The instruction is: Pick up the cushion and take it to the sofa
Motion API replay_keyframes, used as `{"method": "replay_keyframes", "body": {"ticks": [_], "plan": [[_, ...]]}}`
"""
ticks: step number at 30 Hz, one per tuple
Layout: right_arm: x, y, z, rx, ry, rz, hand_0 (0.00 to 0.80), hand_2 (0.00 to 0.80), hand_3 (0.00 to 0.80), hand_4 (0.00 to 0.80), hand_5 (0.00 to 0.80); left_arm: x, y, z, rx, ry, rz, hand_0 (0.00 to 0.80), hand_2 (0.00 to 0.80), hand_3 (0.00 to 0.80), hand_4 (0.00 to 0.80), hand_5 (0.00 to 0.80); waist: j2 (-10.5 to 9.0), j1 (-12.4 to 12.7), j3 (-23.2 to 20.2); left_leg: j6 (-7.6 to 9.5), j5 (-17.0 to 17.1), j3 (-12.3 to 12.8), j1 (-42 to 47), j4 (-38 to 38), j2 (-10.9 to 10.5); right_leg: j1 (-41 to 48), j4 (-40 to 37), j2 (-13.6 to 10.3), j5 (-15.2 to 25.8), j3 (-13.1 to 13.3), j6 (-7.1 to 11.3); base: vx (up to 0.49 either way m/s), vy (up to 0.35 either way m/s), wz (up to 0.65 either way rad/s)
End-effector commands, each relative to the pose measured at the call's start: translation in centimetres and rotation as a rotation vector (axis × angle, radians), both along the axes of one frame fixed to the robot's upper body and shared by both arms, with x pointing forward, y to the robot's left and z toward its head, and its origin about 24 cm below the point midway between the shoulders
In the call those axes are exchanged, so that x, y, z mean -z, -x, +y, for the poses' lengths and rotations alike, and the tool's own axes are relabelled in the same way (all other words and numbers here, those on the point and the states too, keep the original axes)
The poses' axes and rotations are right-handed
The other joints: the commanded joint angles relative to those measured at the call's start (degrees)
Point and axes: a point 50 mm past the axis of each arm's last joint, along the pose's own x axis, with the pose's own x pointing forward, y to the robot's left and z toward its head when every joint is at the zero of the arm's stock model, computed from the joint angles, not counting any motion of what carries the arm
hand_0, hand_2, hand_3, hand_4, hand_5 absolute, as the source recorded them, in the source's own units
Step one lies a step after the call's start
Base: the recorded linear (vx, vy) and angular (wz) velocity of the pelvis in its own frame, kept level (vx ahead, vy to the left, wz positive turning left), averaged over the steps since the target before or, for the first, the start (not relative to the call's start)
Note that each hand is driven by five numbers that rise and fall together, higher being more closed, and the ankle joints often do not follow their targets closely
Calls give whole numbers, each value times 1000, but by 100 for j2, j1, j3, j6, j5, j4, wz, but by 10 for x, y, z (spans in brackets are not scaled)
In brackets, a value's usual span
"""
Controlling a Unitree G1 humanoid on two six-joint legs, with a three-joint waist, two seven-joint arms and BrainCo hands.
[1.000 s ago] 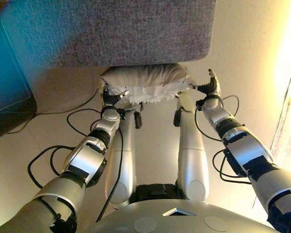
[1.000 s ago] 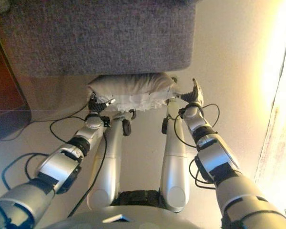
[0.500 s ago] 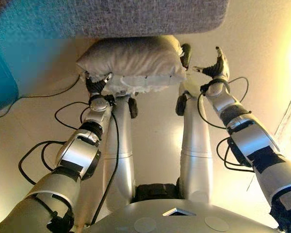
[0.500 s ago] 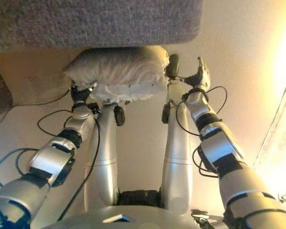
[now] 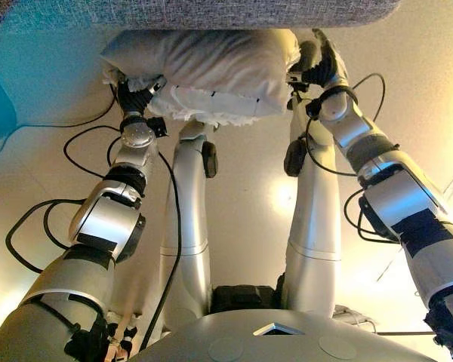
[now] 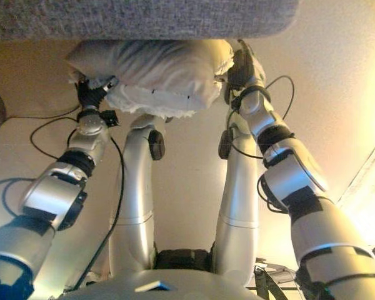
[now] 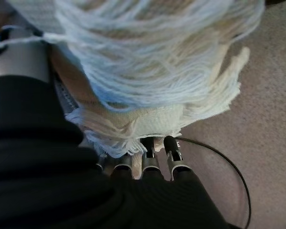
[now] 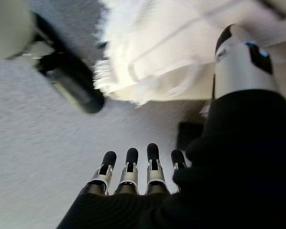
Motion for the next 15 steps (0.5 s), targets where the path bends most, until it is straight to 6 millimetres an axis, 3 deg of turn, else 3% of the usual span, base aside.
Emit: {"method": "replay_keyframes", "body": {"ticks": [1, 3, 5, 10, 15], "plan": [[-26, -1, 8, -160, 144, -23, 0, 0, 0, 0, 0, -15, -12, -41, 201, 11, -17, 0, 0, 0, 0, 0, 574, -131, 11, -154, 699, -56, -199, -681, -225, 54, 556, 135, -603, -243, 12, -1, -4, 11], [-24, -2, 13, -191, 146, 56, 0, 0, 0, 0, 0, -20, -14, -45, 245, 17, -30, 0, 0, 0, 0, 0, 586, -126, 11, -153, 730, -62, -213, -755, -236, 39, 490, 126, -591, -247, 18, 5, -7, 6], [-28, 1, 33, -353, 144, 56, 0, 0, 0, 0, 0, -24, -15, -53, 319, 47, -36, 0, 0, 0, 0, 0, 612, -98, 11, -168, 754, -76, -218, -793, -261, 45, 485, 142, -604, -252, 20, 3, 7, 2], [-27, 23, -10, -570, 131, 124, 0, 0, 0, 0, 0, -33, -13, -43, 480, 113, -29, 0, 0, 0, 0, 0, 432, -179, 11, -212, 842, -170, -240, -961, -301, 82, 288, 174, -488, -321, 140, 10, -21, 5], [-36, 49, -8, -680, 145, 122, 0, 0, 0, 0, 0, -26, 7, -61, 806, 184, -17, 0, 0, 0, 0, 0, 426, -219, 11, -189, 920, -135, -305, -1115, -262, 2, 133, 107, -425, -376, 171, 2, -29, -1]]}}
